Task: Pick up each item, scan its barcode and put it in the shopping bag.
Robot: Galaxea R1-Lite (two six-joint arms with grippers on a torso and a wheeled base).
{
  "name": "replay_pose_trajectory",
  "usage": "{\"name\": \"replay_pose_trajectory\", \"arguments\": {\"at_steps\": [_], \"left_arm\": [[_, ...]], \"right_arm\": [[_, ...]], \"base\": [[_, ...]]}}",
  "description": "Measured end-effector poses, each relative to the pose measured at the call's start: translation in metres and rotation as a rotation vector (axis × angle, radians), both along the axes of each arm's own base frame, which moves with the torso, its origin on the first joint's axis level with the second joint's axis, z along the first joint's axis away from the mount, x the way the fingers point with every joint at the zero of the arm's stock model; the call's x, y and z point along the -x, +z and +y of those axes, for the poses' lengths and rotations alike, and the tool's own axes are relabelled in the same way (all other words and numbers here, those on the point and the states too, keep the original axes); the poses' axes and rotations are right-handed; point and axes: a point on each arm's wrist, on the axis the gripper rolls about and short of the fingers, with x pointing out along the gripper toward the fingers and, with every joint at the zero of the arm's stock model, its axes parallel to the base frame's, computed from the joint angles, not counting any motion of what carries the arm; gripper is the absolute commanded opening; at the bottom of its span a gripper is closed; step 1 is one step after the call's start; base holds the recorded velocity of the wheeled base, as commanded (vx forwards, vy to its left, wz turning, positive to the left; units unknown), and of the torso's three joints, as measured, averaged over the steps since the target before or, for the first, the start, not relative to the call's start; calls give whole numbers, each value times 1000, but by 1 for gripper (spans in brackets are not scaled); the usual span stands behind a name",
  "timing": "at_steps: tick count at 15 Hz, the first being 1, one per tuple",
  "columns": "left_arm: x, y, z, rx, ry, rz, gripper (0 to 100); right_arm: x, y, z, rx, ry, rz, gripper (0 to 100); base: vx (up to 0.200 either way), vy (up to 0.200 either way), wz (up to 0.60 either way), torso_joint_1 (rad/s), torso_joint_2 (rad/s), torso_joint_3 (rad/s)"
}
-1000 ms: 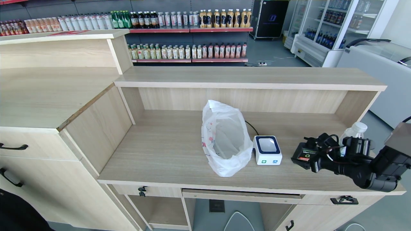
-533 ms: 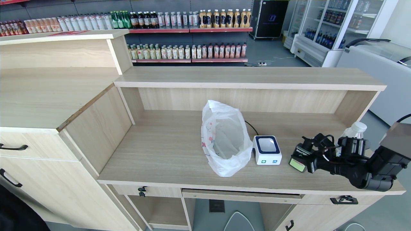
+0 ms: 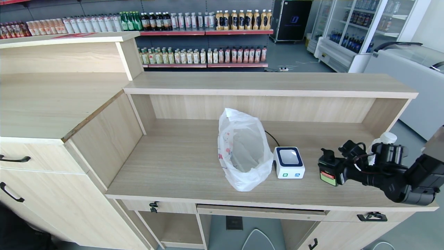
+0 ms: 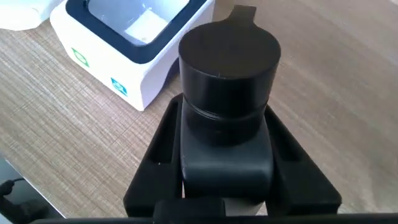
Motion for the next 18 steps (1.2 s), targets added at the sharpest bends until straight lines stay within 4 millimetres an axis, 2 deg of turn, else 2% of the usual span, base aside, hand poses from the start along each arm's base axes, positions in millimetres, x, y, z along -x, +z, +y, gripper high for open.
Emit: {"name": "replay_pose_trajectory", "arguments": {"at_steps": [3,5,7,10,13,15,18], "left_arm": [[0,0,0,0,0,0,100],[0,0,0,0,0,0,100],[0,0,0,0,0,0,100],[0,0,0,0,0,0,100],[0,0,0,0,0,0,100],[0,0,0,0,0,0,100],[0,0,0,0,0,0,100]], "right_arm": [[30,55,-1,106,11,-151,0],[55,102,0,227,14,-338,0],[78,137,5,367,22,-507,0],[103,163,27,500,98,-635,0],[121,187,53,724,197,-841,0],[135,207,75,919,279,-1103,0],[162,223,123,1045,438,-1489,0]], "base": [[0,0,0,0,0,0],[0,0,0,0,0,0],[0,0,0,0,0,0],[0,0,0,0,0,0],[0,0,0,0,0,0],[0,0,0,0,0,0],[0,0,0,0,0,0]]}}
